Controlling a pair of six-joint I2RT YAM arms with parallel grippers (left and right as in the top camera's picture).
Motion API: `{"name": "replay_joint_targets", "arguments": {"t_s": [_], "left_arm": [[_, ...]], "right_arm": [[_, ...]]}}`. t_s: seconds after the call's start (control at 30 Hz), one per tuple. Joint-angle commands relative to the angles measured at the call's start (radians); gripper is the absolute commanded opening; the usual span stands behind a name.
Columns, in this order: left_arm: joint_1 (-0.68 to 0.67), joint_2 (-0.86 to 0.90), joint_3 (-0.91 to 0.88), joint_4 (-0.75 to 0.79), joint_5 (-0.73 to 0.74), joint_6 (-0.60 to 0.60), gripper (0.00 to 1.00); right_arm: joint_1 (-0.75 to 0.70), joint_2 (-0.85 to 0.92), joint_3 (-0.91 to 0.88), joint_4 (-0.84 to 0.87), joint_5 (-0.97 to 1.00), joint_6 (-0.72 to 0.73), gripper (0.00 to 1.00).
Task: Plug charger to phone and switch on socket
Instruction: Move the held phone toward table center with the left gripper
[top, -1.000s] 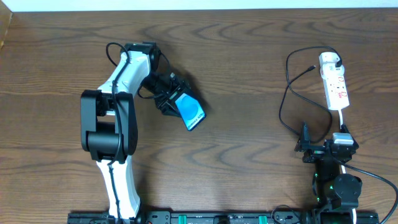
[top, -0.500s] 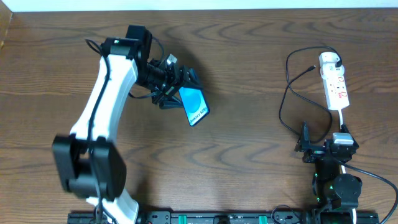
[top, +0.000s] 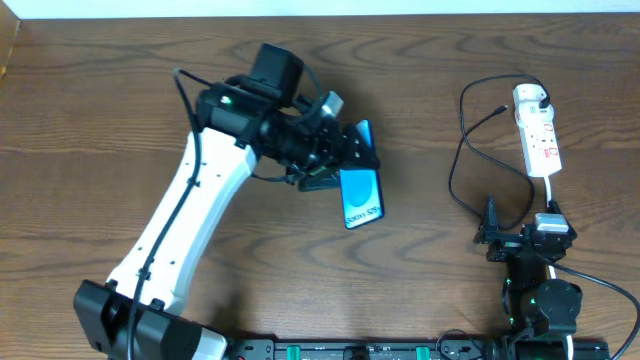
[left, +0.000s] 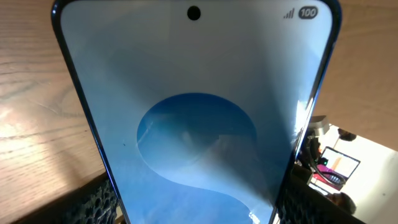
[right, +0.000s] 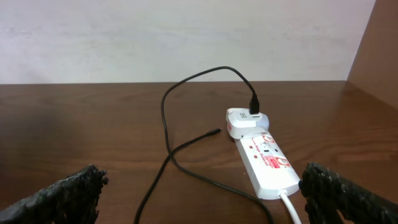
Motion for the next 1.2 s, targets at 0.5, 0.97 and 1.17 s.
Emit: {"name": "replay_joint_targets", "arguments": {"t_s": [0.5, 0.97, 1.17], "left_arm": [[-0.018, 0.12, -0.004, 0.1, 0.049, -0.08, 0.52], [0.09, 0.332, -0.004, 0.112, 0.35, -0.024, 0.52], [0.131, 0.352, -0.004, 0.112, 0.5, -0.026, 0.52]], "right_arm": [[0.005, -0.006, -0.002, -0.003, 0.001, -0.011, 0.99], [0.005, -0.006, -0.002, -0.003, 0.001, -0.011, 0.99], [0.005, -0.006, -0.002, -0.003, 0.001, -0.011, 0.99]]}}
